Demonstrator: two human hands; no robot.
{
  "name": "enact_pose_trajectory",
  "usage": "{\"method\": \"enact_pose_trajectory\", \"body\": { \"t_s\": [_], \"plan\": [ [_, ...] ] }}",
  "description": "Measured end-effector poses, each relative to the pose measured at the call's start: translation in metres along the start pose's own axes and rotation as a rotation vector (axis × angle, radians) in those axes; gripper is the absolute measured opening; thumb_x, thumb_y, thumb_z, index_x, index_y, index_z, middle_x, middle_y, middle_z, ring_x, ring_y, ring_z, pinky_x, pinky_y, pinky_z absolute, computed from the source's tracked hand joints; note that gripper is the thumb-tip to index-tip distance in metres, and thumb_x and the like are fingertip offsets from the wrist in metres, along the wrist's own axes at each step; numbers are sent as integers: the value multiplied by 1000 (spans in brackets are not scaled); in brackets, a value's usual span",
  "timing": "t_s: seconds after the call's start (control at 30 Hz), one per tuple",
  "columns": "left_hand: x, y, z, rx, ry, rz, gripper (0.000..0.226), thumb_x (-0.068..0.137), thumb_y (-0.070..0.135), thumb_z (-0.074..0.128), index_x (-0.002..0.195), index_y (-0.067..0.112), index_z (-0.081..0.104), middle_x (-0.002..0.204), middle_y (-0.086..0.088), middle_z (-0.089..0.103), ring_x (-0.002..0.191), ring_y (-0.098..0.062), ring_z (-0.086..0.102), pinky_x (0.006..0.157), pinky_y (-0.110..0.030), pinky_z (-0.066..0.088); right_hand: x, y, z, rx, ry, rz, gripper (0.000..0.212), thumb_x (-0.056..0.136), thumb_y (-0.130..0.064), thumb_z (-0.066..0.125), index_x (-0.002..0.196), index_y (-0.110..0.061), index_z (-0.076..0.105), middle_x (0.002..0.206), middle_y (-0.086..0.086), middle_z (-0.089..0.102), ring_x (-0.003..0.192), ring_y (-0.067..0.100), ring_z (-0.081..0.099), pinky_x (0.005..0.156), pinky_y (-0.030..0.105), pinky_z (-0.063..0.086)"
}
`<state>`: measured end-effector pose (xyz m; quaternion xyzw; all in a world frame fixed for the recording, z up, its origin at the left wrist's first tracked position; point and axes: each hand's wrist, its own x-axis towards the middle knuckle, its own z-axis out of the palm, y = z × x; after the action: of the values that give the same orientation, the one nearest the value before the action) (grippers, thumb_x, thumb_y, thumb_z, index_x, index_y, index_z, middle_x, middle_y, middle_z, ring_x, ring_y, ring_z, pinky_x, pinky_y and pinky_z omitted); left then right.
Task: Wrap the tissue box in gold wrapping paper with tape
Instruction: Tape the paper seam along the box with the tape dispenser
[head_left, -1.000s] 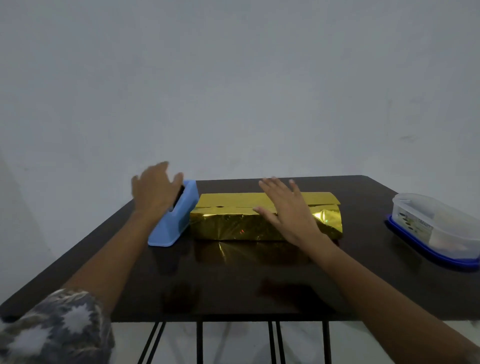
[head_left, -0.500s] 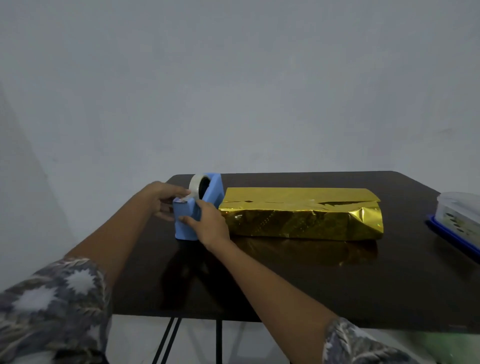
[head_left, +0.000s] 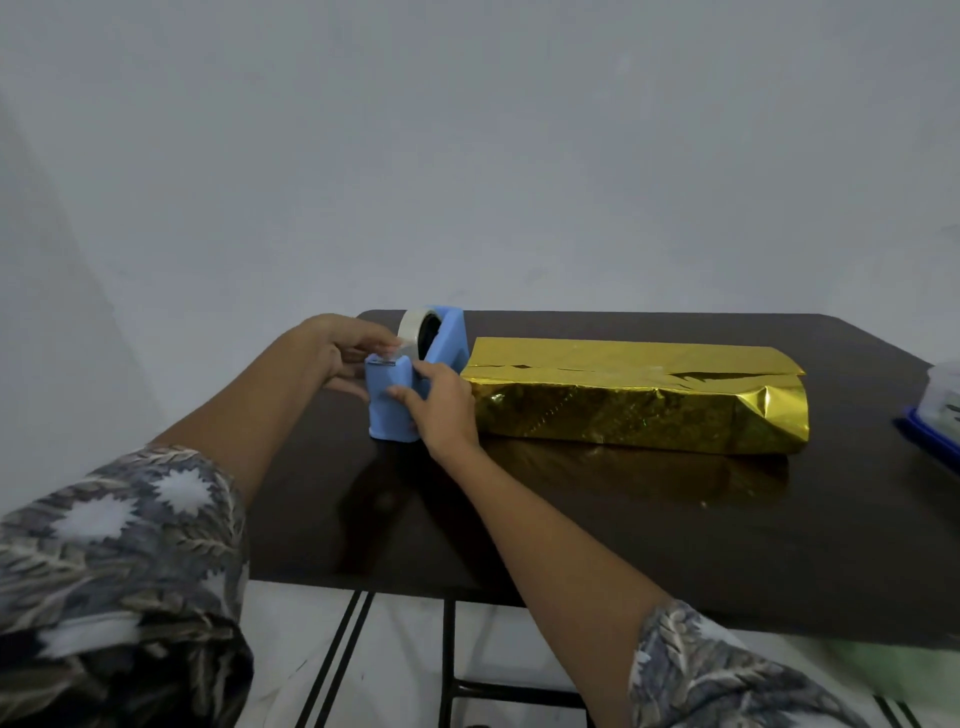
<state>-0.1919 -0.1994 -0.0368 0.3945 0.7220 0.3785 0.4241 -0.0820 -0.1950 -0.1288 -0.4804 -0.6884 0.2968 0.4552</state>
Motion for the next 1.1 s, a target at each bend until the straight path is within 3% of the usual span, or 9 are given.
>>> {"method": "enact_pose_trajectory", "body": {
  "t_s": [0.2, 0.27, 0.37, 0.6, 0.93, 1.1],
  "plan": [
    [-9, -8, -16, -284, -22, 35, 15, 79, 14, 70, 72, 10, 58, 86, -4, 61, 91, -18, 60, 64, -46, 59, 0, -3, -1, -9, 0, 33, 55, 85, -32, 66, 133, -9, 51, 127, 10, 57, 116, 26, 53, 89, 33, 46],
    [-13, -11, -19, -283, -31, 53, 14, 80, 17, 72, 74, 11, 60, 88, -2, 63, 92, -15, 59, 61, -44, 59, 0, -2, 1, 9, 8, 38, 55, 84, -32, 68, 132, -9, 53, 125, 11, 58, 112, 28, 56, 89, 38, 51],
    [-16, -20, -18, -266, -21, 85, 15, 79, 22, 75, 81, 12, 63, 90, 0, 64, 94, -15, 60, 64, -41, 58, -2, -3, 5, 28, 27, 42, 57, 81, -32, 71, 130, -9, 55, 122, 12, 59, 102, 33, 61, 79, 47, 55],
    [-10, -48, -8, -272, 55, 180, 20, 78, 24, 76, 88, 10, 65, 88, -2, 67, 85, -12, 63, 72, -33, 54, 0, -1, 6, -3, 35, 43, 55, 80, -37, 72, 127, -13, 59, 119, 12, 61, 100, 32, 62, 75, 47, 56],
    [-6, -56, -19, -301, -56, 120, 17, 77, 20, 75, 88, 10, 67, 65, 5, 72, 82, -13, 67, 71, -30, 54, 1, 2, 3, -30, 26, 0, 51, 80, -37, 71, 125, -14, 61, 116, 10, 64, 103, 28, 60, 83, 44, 53],
    [-5, -69, -11, -381, -48, 146, 26, 76, 37, 75, 86, 14, 66, 72, 4, 70, 84, -14, 66, 75, -31, 54, 2, 4, 1, -34, 22, -3, 52, 81, -37, 70, 127, -14, 59, 121, 9, 63, 109, 26, 58, 90, 40, 49]
  ]
}}
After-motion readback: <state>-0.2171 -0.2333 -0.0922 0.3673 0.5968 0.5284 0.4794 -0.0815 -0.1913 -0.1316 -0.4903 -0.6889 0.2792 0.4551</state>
